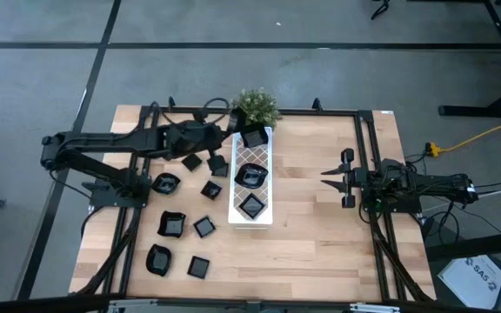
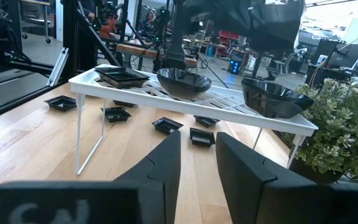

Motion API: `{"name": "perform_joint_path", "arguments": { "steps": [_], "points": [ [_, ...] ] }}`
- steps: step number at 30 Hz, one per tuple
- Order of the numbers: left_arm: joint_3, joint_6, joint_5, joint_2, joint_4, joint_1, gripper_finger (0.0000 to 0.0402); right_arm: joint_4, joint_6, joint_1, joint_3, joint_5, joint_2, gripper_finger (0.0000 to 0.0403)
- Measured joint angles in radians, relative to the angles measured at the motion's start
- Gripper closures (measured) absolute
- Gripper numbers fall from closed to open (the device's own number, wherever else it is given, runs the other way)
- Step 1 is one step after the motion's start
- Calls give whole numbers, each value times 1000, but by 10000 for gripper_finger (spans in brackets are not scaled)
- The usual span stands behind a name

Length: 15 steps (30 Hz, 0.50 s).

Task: Pick & Place Mini shaped plates
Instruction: Stack the distorted square plate on top of the distorted square plate on the shelf

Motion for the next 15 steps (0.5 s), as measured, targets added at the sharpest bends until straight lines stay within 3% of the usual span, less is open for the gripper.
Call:
{"name": "perform_joint_path", "arguments": {
  "steps": [6,15],
  "points": [
    [96,58,0,117,-79,-6,400,0,0,0,0,0,0,301],
    [245,383,-12,287,-188,-28,400,0,0,0,0,0,0,301]
  ]
}}
